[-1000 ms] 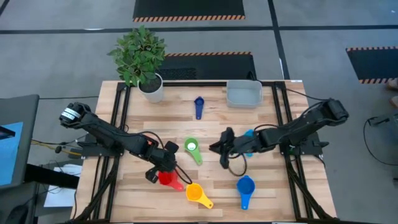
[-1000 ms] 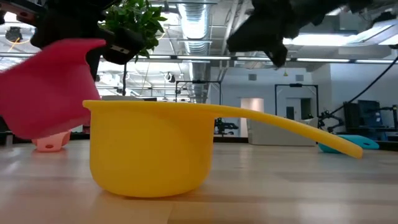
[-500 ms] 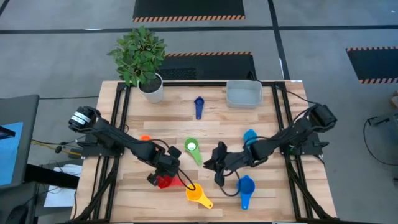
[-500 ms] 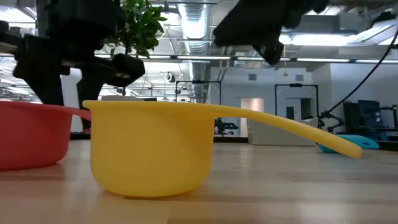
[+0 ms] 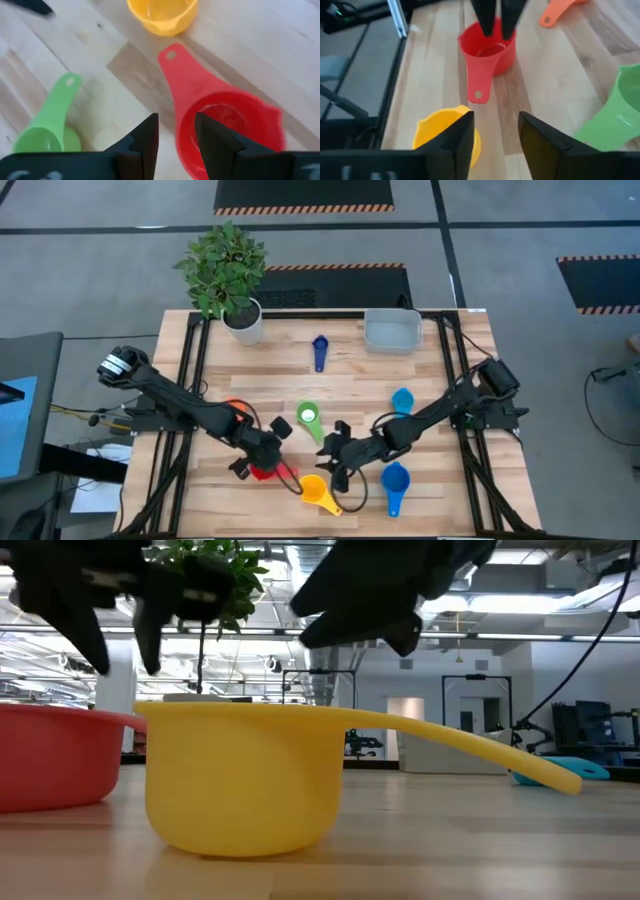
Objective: Nest measuring cups in basket
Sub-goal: Stack the yellow measuring cup on top of the red measuring cup
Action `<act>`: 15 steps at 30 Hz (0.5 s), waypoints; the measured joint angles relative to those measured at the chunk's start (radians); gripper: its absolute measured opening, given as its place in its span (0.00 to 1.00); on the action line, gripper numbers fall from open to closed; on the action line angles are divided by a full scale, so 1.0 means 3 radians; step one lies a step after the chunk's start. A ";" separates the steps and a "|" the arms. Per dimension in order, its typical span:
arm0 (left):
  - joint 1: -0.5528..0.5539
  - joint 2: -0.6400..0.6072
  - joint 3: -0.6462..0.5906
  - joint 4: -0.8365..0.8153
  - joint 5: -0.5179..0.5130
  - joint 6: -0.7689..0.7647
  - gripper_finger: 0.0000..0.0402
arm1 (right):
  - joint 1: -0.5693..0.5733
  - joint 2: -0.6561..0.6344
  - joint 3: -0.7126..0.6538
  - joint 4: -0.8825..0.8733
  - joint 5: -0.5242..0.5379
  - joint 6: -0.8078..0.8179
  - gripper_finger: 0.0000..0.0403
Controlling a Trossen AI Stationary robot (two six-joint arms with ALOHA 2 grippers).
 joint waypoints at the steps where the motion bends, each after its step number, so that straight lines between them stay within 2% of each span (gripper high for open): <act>1: -0.0035 -0.0038 0.0000 0.0005 -0.0057 -0.0023 0.29 | 0.0008 0.0059 0.0085 -0.0064 -0.0001 0.0000 0.49; 4: -0.0146 -0.0135 0.0000 0.0019 -0.0450 -0.0220 0.29 | 0.0041 0.0237 0.0312 -0.0254 0.0000 -0.0001 0.53; 7: -0.0269 -0.0238 0.0001 -0.0040 -0.1258 -0.0763 0.29 | 0.0058 0.0407 0.0541 -0.0508 -0.0017 0.0001 0.55; 9: -0.0346 -0.0322 0.0004 -0.0243 -0.1615 -0.1080 0.29 | 0.0063 0.0535 0.0711 -0.0671 -0.0101 0.0019 0.55; 15: -0.0579 -0.0589 0.0001 -0.0769 -0.1932 -0.1949 0.29 | 0.0023 0.0847 0.1019 -0.1022 -0.0323 0.0026 0.50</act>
